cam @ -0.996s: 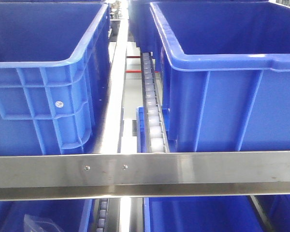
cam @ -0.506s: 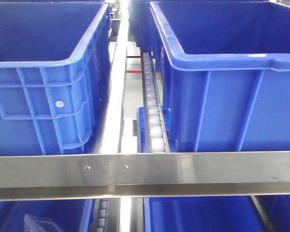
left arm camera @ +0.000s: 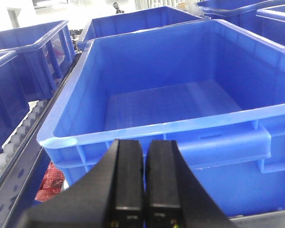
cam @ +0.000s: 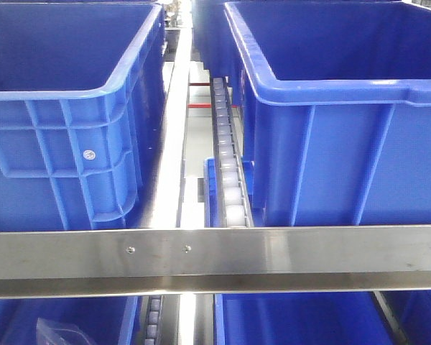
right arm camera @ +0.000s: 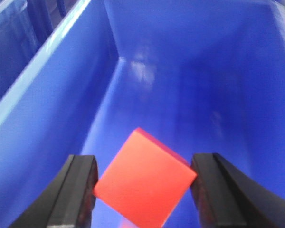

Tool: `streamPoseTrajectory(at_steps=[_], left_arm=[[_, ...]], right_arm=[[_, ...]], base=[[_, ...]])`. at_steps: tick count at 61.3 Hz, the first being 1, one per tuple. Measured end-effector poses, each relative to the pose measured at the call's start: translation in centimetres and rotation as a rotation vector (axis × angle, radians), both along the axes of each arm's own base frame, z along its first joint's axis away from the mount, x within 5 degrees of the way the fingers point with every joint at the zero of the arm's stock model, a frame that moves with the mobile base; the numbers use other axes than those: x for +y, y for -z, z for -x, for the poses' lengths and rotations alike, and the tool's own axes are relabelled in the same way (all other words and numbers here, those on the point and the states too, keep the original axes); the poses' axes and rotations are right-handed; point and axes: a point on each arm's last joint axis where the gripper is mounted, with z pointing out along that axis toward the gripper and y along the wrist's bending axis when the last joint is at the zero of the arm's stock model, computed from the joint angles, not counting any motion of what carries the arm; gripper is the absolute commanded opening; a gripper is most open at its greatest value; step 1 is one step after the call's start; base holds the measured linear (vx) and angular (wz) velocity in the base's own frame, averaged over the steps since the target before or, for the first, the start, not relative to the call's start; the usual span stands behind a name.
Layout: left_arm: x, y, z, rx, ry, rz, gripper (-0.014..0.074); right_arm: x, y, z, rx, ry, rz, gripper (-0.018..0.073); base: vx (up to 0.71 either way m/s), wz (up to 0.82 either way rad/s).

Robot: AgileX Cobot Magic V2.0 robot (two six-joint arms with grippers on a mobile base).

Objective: Pick red cube and place on left shelf
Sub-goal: 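Lower the red cube into the blue bin with the right gripper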

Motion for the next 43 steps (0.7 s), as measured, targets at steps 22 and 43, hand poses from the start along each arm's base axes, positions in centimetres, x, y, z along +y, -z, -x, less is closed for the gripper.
streamPoseTrajectory(at_steps=[22,43], left_arm=[[0.0,0.0,0.0,0.0,0.0,0.0,0.0106],[0.0,0.0,0.0,0.0,0.0,0.0,0.0106]], right_arm=[[1.1,1.4,-5.5,0.055,-0.008,0.009,0.0533],[1.3,2.0,-6.3,0.069,-0.01,0.011,0.0531]], base=[[0.0,0.0],[0.0,0.0]])
